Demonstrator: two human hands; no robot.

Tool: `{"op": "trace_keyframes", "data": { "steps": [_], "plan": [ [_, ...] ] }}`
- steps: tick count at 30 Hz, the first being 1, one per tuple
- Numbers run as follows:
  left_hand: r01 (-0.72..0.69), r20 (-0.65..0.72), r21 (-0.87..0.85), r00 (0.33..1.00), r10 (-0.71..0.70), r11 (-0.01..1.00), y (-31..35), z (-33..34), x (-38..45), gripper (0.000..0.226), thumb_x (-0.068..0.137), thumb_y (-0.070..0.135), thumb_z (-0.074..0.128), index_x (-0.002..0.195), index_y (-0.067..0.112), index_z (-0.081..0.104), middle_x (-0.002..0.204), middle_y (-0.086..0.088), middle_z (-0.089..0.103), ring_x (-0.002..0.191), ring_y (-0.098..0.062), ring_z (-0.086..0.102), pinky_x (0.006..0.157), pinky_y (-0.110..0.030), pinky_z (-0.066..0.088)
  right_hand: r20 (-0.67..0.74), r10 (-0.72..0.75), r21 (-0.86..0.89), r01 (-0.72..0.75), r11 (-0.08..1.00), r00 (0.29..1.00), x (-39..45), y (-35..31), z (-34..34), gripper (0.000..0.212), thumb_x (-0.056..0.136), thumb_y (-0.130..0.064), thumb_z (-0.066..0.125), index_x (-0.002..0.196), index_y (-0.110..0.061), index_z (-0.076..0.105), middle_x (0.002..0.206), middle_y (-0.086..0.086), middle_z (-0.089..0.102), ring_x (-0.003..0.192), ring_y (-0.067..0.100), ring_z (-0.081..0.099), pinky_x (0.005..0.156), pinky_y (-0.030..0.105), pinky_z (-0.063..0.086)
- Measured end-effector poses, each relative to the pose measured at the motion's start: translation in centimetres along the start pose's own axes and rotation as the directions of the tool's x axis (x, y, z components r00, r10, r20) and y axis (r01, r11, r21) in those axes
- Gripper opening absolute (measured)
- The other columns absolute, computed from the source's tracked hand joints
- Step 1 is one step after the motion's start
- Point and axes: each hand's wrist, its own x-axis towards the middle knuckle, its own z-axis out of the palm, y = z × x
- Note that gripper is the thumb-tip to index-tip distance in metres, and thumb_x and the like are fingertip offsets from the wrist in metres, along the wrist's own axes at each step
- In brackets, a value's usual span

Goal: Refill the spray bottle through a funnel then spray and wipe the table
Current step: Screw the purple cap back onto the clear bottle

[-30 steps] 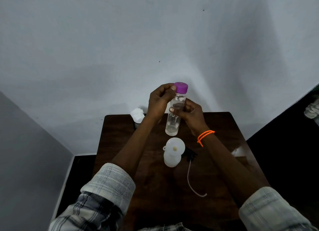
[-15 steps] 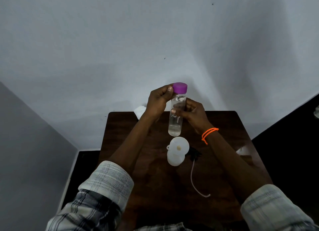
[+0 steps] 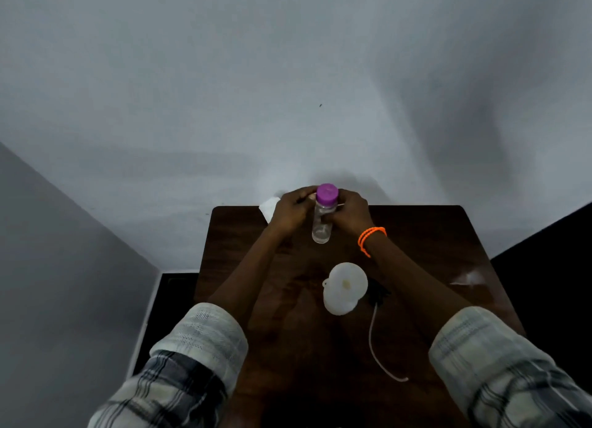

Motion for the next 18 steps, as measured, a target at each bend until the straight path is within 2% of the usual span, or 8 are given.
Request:
{"op": "trace_keyframes", "data": {
  "steps": [2,4,6,9,13,15,18],
  "plan": [
    [0.074,-0.023,0.028,0.997,-0.074,0.997,-0.5,0.1,0.7,0.03,0.097,0.027,0.058,0.123,0.025,0.073,0.121,0.006,0.074,0.116,-0.01,0.065,0.108,-0.04,0.048,0.012,0.017,-0.018,-0.017,1.0,1.0,0.9,0.5,1.0,0.051,0.066,-0.014,0.087,0.115,-0.016,0.072,0.109,0.008,0.076,0.101,0.026,0.07,0.088,0.035,0.055],
    [0.133,-0.042,0.032,0.99,-0.131,0.991,-0.8,0.3,1.3,0.028,0.097,0.03,0.063,0.122,0.023,0.074,0.118,0.004,0.074,0.114,-0.012,0.066,0.106,-0.037,0.049,0.016,0.036,-0.054,-0.035,0.998,0.999,1.9,1.1,1.8,0.052,0.068,-0.012,0.085,0.118,-0.013,0.069,0.113,0.01,0.074,0.105,0.029,0.068,0.082,0.029,0.049],
    [0.15,-0.06,0.059,0.987,-0.146,0.987,-1.2,0.4,2.1,0.031,0.092,0.037,0.072,0.119,0.022,0.074,0.113,0.004,0.075,0.108,-0.012,0.068,0.1,-0.031,0.052,0.025,0.054,-0.086,-0.051,0.995,0.998,3.0,1.5,2.5,0.051,0.07,-0.012,0.084,0.117,-0.011,0.067,0.114,0.012,0.072,0.106,0.031,0.067,0.078,0.024,0.042],
    [0.161,-0.08,0.114,0.985,-0.152,0.98,-2.0,0.4,3.2,0.039,0.085,0.042,0.08,0.116,0.02,0.075,0.106,0.004,0.075,0.098,-0.008,0.069,0.09,-0.024,0.054,0.055,0.073,-0.107,-0.067,0.992,0.996,4.5,1.8,3.3,0.049,0.07,-0.008,0.082,0.116,-0.009,0.067,0.113,0.013,0.072,0.105,0.032,0.066,0.078,0.023,0.042],
    [0.184,-0.1,0.161,0.98,-0.169,0.97,-3.4,0.3,4.8,0.039,0.083,0.043,0.081,0.115,0.02,0.075,0.104,0.001,0.076,0.097,-0.012,0.071,0.087,-0.027,0.055,0.066,0.077,-0.133,-0.068,0.989,0.995,6.4,2.6,4.3,0.039,0.076,-0.013,0.081,0.113,-0.009,0.069,0.111,0.013,0.073,0.105,0.032,0.066,0.076,0.022,0.039],
    [0.195,-0.101,0.178,0.979,-0.18,0.964,-3.9,0.4,5.1,0.04,0.084,0.043,0.08,0.116,0.019,0.075,0.104,0.001,0.076,0.097,-0.012,0.07,0.084,-0.023,0.053,0.083,0.091,-0.144,-0.079,0.986,0.992,7.2,3.0,4.8,0.04,0.076,-0.013,0.081,0.113,-0.009,0.069,0.111,0.012,0.073,0.106,0.032,0.066,0.076,0.021,0.038],
    [0.2,-0.11,0.2,0.977,-0.181,0.959,-4.8,0.3,5.6,0.038,0.086,0.042,0.078,0.116,0.019,0.075,0.104,0.001,0.076,0.098,-0.012,0.07,0.088,-0.027,0.054,0.111,0.112,-0.168,-0.092,0.981,0.988,8.1,3.6,5.4,0.041,0.075,-0.012,0.082,0.114,-0.01,0.068,0.112,0.012,0.072,0.106,0.032,0.066,0.074,0.021,0.036]
  ]
}}
